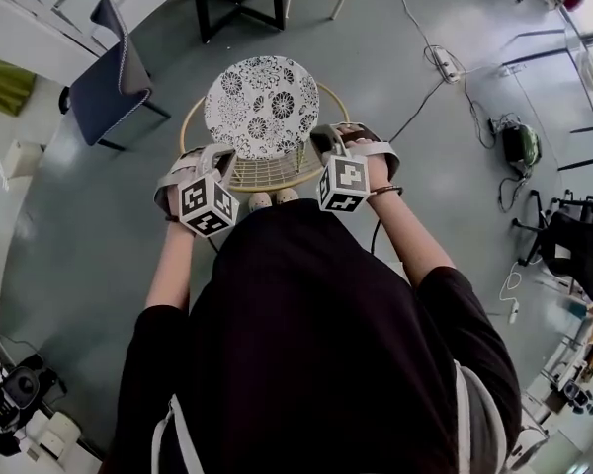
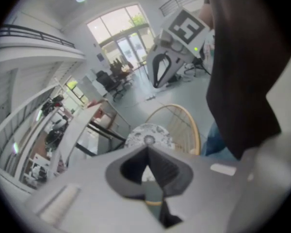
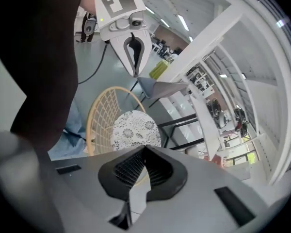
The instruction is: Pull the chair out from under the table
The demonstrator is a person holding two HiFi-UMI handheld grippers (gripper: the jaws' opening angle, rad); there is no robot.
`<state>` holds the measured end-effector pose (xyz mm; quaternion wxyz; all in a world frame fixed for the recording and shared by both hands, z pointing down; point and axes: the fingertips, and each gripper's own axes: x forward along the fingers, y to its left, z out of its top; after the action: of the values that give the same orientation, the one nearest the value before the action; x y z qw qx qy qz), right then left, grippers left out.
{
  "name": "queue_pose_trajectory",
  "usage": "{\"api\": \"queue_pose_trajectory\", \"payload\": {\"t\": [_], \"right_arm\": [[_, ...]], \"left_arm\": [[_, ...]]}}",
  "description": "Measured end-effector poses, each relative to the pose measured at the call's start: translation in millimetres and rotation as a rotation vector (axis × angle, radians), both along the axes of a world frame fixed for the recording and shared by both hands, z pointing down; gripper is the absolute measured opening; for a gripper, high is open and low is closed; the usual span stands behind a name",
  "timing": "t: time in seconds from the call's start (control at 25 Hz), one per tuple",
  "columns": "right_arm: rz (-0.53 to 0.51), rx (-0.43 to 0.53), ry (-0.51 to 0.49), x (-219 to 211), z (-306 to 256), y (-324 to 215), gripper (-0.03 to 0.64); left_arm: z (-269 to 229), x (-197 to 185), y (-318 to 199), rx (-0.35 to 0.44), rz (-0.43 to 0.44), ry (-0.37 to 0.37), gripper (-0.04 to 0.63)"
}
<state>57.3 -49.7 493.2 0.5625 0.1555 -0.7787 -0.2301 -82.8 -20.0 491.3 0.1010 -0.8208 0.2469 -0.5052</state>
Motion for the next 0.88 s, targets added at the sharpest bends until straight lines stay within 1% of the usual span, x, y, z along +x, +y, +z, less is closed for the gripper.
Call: {"api": "queue_pose_trajectory", "payload": {"t": [0.08, 0.16, 0.28, 0.36, 0.52, 0.64, 0.72, 0.8, 0.88], "right_arm": [[0.025, 0.064, -0.057, -7, -27, -10, 0.021], [0.057, 0.122, -0.129, -14, -56, -18, 0.021], [0.131, 0.203, -0.276, -24, -101, -32, 0.021], [0.182, 0.247, -0.377, -29, -127, -40, 0.021], [0.264, 0.293, -0.556, -34, -168, -45, 0.021], [0.329, 0.307, -0.698, -33, -194, -43, 0.021], [0.381, 0.288, -0.796, -32, -205, -43, 0.021], [0.428, 0.248, -0.904, -32, -214, -44, 0.021], [0.473, 0.214, -1.004, -28, -221, -45, 0.021]], "left_arm": [[-29, 2, -13, 0.077, -0.041, 0.051, 0.008], [-59, 5, -24, 0.157, -0.088, 0.118, 0.008], [-100, 5, -38, 0.285, -0.156, 0.223, 0.008], [-123, 4, -44, 0.354, -0.206, 0.303, 0.008], [-176, 6, -48, 0.478, -0.302, 0.492, 0.008], [-210, 6, -47, 0.570, -0.335, 0.620, 0.008], [-228, 4, -47, 0.605, -0.358, 0.712, 0.008], [-236, -2, -49, 0.598, -0.399, 0.789, 0.008], [-240, -4, -51, 0.583, -0.425, 0.833, 0.008]]}}
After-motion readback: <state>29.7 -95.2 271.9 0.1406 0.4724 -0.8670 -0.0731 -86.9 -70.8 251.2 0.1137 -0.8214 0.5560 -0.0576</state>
